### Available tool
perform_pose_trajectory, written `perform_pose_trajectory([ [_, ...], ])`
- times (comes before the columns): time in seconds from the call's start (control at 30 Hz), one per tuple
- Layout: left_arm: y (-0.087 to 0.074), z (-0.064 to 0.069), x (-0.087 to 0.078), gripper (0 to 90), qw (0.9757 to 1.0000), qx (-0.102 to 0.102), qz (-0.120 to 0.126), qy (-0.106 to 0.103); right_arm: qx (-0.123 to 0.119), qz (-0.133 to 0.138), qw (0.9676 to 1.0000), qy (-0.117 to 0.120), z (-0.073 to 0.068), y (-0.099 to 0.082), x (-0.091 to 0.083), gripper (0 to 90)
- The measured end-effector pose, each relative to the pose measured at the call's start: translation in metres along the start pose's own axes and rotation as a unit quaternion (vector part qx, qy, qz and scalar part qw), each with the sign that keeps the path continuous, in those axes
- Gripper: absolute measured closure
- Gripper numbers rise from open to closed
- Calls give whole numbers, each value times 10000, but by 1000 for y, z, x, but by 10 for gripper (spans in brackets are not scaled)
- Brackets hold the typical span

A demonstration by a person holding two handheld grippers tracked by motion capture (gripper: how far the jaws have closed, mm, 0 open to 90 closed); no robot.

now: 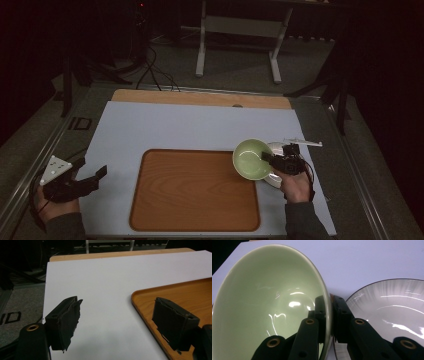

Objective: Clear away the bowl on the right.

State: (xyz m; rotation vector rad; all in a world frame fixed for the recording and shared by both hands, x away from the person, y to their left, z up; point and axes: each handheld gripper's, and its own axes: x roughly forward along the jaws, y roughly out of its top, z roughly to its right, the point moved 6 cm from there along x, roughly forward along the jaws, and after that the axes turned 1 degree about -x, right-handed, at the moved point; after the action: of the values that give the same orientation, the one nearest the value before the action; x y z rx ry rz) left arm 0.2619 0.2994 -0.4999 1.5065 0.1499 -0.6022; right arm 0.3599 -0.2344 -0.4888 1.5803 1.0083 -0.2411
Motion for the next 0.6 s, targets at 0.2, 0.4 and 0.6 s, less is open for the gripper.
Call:
perform_pose_trajectory([
  [0.2, 0, 0, 0, 215, 10000, 3, -6, -2, -92, -53, 9999, 83, -7, -2, 5, 831],
  [0.4, 0, 0, 0, 215, 10000, 3, -7, -4, -168, -120, 9996, 180, -16, -3, 10, 831],
  [0.6, 0, 0, 0, 215, 10000, 0, -5, -4, -276, -182, 9992, 244, -27, -5, 15, 831],
])
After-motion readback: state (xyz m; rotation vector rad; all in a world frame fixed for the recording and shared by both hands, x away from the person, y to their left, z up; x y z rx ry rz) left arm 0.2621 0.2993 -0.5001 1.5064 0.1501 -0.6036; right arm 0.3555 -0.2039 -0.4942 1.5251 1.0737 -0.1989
